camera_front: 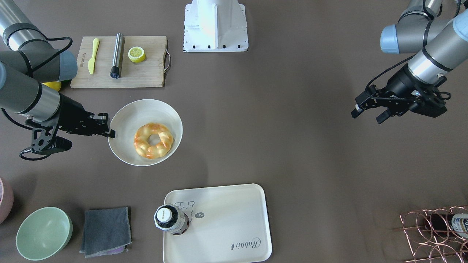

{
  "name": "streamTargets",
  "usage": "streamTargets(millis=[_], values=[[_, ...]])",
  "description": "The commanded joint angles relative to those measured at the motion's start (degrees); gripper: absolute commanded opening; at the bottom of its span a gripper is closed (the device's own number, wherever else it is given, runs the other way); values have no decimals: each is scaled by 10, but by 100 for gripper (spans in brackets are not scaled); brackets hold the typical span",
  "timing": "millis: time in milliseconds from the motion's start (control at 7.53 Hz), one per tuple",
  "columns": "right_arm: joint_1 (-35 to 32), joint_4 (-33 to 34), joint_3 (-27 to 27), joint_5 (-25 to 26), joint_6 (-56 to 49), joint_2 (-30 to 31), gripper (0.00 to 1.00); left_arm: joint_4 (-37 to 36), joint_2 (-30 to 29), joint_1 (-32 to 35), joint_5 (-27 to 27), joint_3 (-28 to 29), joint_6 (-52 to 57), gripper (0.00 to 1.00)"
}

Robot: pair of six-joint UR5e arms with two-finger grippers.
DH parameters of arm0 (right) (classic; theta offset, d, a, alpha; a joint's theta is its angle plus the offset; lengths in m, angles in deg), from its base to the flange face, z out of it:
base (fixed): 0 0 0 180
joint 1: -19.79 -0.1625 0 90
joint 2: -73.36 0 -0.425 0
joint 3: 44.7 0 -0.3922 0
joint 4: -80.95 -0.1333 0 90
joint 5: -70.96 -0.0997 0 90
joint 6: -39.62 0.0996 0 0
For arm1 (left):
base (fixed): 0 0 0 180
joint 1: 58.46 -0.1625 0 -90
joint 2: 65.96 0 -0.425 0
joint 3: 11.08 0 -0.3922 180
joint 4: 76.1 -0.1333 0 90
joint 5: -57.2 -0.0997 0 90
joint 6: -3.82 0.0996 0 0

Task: Place donut on tray

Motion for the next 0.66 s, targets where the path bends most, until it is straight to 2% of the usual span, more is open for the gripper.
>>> streamTargets(millis=[0, 266, 531], values=[[43, 1, -16, 19, 97, -63, 0, 0, -103, -72, -22, 2, -194, 97], [90, 1, -17, 68, 148, -93, 0, 0, -120, -118, -45, 2, -199, 97], [119, 22, -17, 94, 169, -118, 0, -3, -128, -140, -79, 1, -182, 97]])
